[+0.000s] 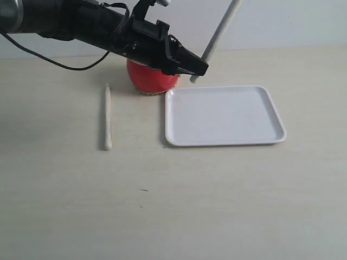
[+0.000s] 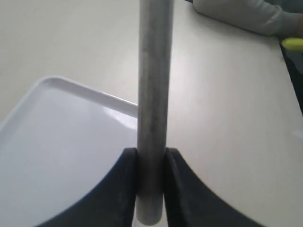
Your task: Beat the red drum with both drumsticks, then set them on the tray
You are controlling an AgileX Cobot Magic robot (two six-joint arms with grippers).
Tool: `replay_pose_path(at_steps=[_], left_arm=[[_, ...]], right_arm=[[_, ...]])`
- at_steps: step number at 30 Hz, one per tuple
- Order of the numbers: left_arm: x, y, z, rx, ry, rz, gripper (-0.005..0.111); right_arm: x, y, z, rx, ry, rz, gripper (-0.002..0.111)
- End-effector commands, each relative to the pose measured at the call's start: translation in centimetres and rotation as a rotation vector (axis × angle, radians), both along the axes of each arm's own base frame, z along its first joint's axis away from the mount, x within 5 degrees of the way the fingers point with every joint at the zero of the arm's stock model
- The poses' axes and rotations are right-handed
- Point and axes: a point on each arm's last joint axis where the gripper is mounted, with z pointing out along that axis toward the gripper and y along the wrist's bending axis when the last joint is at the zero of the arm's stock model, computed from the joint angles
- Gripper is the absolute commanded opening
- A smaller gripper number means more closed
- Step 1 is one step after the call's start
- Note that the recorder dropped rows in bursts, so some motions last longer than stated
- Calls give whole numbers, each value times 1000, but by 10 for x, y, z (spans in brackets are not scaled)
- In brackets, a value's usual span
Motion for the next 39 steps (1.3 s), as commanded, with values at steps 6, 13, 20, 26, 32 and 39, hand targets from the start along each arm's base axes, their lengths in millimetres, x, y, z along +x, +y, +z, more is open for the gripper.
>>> replay_pose_path(at_steps=[6,13,20,26,32,39], left_arm=[[3,14,12,-117,86,-9,0],[13,34,12,-120,53,3,0],[25,34,13,-134,-4,125,0],[24,33,10,-170,12,140,0],[19,30,3,-238,3,158,0],[6,6,3,-230,-59,91,0]], right_arm=[[181,25,21,-297,464,334,0],[303,59,-42,-305,591,1033,0],[330,88,-72,-434,608,1157,60],[333,89,-51,-369,539,1101,63],[335,88,-48,-337,524,1078,63],[333,97,-46,-347,515,1099,63]])
